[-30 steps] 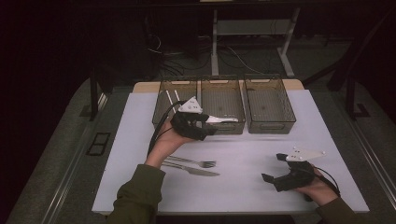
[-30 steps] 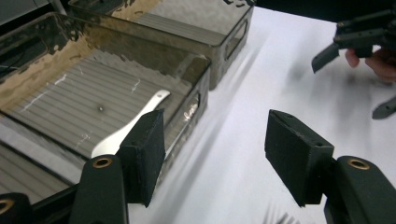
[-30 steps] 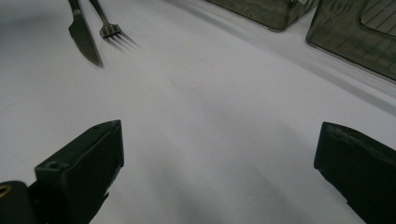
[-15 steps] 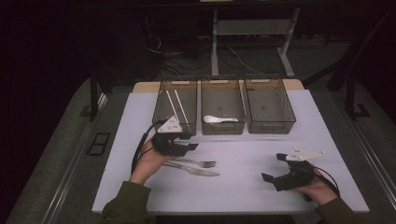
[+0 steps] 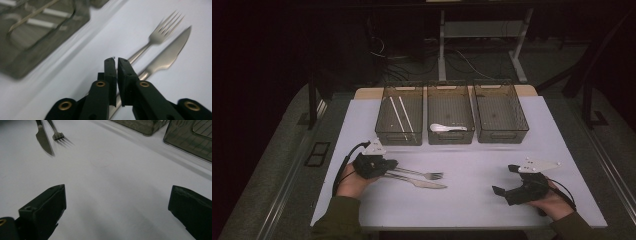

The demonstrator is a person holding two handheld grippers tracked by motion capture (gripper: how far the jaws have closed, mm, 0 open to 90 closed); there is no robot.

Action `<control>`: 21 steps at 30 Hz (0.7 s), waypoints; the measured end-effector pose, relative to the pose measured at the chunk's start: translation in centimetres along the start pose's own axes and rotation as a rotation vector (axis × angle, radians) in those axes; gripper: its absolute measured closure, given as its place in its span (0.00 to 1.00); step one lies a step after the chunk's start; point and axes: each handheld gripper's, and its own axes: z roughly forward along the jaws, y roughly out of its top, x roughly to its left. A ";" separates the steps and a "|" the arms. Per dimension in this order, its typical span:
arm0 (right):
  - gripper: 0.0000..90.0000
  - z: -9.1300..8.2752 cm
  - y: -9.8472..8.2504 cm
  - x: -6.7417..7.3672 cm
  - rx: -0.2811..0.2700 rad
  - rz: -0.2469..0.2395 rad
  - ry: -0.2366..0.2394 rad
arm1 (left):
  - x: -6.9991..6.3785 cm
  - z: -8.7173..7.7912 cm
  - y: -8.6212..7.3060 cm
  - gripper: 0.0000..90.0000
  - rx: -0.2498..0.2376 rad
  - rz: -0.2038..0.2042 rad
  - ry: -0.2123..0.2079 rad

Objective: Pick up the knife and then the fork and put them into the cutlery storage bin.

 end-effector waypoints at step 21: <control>0.02 0.0 0.0 0.0 0.001 0.005 -0.006 | 2.0 0.3 -2.3 0.99 0.102 -0.036 -0.011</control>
